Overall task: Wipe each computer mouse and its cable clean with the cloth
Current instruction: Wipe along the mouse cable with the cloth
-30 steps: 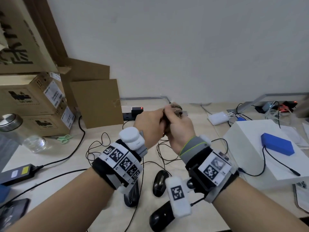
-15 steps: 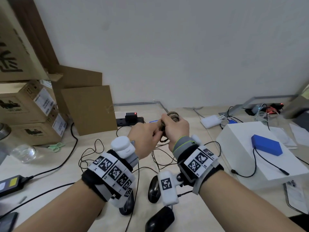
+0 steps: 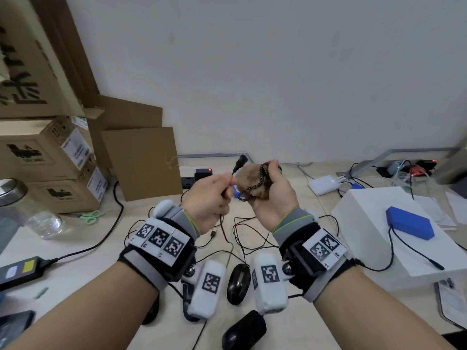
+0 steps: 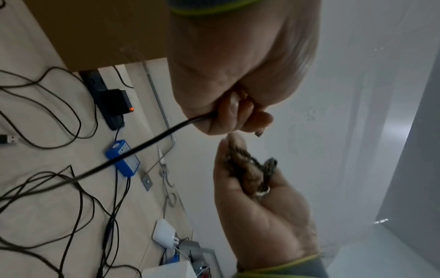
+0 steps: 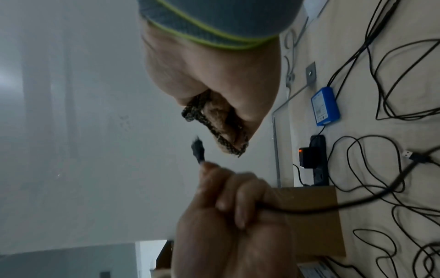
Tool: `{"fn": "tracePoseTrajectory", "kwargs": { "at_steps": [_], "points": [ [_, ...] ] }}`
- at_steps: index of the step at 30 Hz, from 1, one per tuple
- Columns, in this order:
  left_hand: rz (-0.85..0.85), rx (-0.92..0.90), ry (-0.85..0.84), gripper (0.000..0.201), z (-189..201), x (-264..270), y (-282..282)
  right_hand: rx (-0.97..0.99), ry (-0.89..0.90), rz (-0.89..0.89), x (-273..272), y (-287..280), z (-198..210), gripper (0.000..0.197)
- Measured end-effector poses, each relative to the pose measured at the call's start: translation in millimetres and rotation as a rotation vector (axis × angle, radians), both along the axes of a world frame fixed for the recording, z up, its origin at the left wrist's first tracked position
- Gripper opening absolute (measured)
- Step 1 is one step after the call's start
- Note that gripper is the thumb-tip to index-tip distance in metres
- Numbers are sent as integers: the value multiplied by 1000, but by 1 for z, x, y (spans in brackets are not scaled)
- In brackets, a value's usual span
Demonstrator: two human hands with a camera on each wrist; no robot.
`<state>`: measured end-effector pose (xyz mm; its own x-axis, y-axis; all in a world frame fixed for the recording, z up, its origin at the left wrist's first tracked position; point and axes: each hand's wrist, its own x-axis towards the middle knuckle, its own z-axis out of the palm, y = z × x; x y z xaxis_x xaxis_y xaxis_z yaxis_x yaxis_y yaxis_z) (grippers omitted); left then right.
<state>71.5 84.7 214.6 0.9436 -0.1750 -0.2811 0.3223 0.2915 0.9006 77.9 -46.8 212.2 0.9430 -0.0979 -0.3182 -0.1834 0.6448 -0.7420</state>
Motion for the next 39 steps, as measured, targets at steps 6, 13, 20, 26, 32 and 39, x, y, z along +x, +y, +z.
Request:
{"fn": "tracePoseTrajectory", "kwargs": {
  "at_steps": [6, 13, 20, 26, 32, 39],
  "points": [
    [-108, 73, 11, 38, 0, -8, -6, -330, -141, -16, -13, 33, 2, 19],
    [-195, 162, -56, 34, -1, -14, -6, -294, -73, -153, -11, 27, -3, 16],
    [-217, 592, -270, 33, -10, -14, 8, -355, 4, -165, -9, 19, -10, 24],
    [-329, 1003, -326, 29, -65, -38, 31, -520, 51, -329, 8, -36, -21, 10],
    [-567, 1061, -201, 48, -156, -79, 15, -1087, 11, -63, -15, -36, -76, 22],
    [-875, 1424, -333, 76, -228, -141, -14, -1434, 67, 245, -71, -58, -149, 27]
  ]
}}
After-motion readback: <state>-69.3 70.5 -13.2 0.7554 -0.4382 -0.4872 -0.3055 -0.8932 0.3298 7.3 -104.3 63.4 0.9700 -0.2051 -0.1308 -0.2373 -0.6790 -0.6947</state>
